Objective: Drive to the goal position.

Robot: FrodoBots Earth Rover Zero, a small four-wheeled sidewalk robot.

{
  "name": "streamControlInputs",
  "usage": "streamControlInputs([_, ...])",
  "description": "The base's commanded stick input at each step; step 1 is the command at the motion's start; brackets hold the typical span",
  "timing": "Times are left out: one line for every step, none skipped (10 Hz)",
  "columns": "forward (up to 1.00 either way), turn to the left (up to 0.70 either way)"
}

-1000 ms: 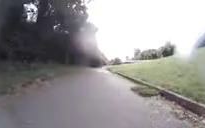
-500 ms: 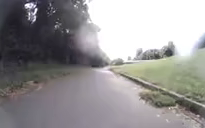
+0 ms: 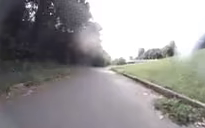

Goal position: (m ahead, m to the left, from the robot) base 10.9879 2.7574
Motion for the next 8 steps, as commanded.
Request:
streamControlInputs([1.0,0.0])
streamControlInputs([1.0,0.0])
streamControlInputs([1.0,0.0])
streamControlInputs([1.0,0.0])
streamControlInputs([1.0,0.0])
streamControlInputs([1.0,0.0])
streamControlInputs([1.0,0.0])
streamControlInputs([1.0,0.0])
